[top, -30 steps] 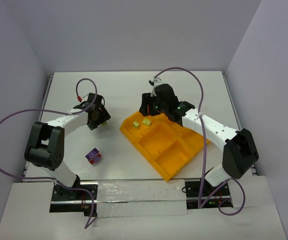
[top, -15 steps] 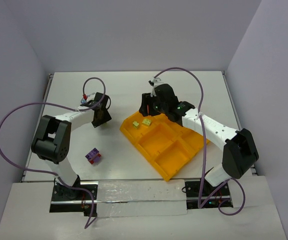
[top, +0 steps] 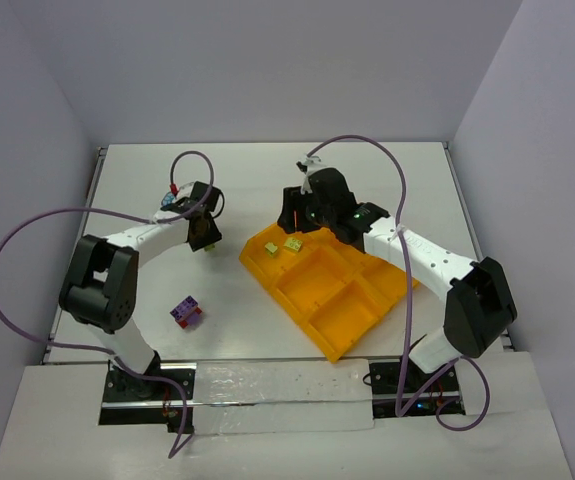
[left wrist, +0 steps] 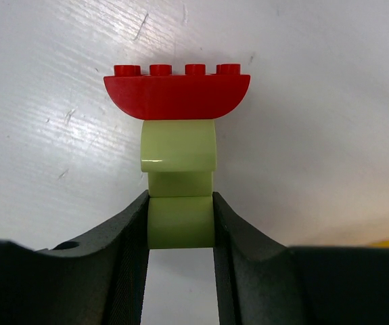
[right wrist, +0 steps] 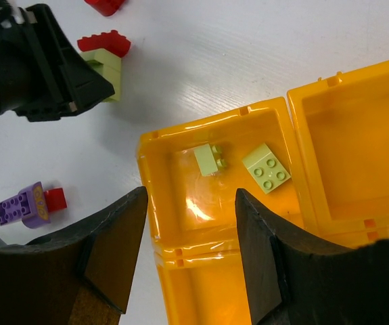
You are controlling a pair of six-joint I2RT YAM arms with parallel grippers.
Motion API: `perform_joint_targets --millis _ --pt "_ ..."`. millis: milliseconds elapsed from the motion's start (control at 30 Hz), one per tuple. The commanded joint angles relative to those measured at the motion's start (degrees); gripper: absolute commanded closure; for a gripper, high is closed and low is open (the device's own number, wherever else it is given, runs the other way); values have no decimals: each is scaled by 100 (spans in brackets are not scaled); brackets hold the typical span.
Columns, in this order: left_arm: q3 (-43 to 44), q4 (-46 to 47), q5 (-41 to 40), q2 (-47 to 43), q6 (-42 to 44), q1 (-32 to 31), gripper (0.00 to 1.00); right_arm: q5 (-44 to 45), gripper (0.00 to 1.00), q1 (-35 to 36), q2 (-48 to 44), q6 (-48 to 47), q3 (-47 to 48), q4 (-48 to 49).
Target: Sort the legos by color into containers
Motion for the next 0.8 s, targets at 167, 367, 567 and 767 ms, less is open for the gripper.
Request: perform_joint_targets --millis 167,367,567,767 --pt "469 -38 1320 -2105 491 -31 100 -31 38 39 -588 27 256 -2" --pt "397 687 2636 -2699 626 32 100 -22 38 28 -948 43 240 -25" --pt "18 1576 4064 -2878 497 176 100 -264 38 -2 -1276 -14 166 76" --pt "-366 2428 5499 -2922 325 317 100 -2208 36 -485 -1484 414 -281 1026"
